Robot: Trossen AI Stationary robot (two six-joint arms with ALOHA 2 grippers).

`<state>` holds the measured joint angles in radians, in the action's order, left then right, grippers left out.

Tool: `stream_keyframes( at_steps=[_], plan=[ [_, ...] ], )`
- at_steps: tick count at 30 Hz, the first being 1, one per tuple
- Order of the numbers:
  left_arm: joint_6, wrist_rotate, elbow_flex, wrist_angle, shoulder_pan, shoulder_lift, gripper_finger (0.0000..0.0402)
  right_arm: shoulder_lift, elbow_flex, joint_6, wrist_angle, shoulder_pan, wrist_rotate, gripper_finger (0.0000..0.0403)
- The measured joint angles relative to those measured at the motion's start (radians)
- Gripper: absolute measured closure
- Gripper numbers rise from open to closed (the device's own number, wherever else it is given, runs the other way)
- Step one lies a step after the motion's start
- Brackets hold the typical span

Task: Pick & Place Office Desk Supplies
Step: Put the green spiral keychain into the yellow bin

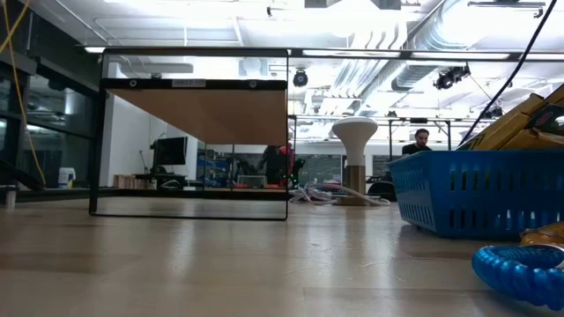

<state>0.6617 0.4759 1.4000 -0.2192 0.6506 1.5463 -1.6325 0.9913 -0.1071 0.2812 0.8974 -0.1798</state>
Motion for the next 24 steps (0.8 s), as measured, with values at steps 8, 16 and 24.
stream_keyframes(
  at_steps=[8, 16, 24],
  plan=[
    [0.000, 0.000, 0.000, 0.000, 0.000, 0.000, 0.0325, -0.023, 0.000, -0.161, 0.031, -0.005, 0.039, 0.0290],
    [0.000, 0.000, 0.000, 0.000, 0.000, 0.000, 0.0325, -0.047, 0.000, -0.201, 0.055, -0.030, 0.027, 0.0290],
    [0.000, 0.000, 0.000, 0.000, 0.000, 0.000, 0.0325, -0.047, 0.000, -0.090, 0.077, -0.018, -0.027, 0.0290]
  ],
)
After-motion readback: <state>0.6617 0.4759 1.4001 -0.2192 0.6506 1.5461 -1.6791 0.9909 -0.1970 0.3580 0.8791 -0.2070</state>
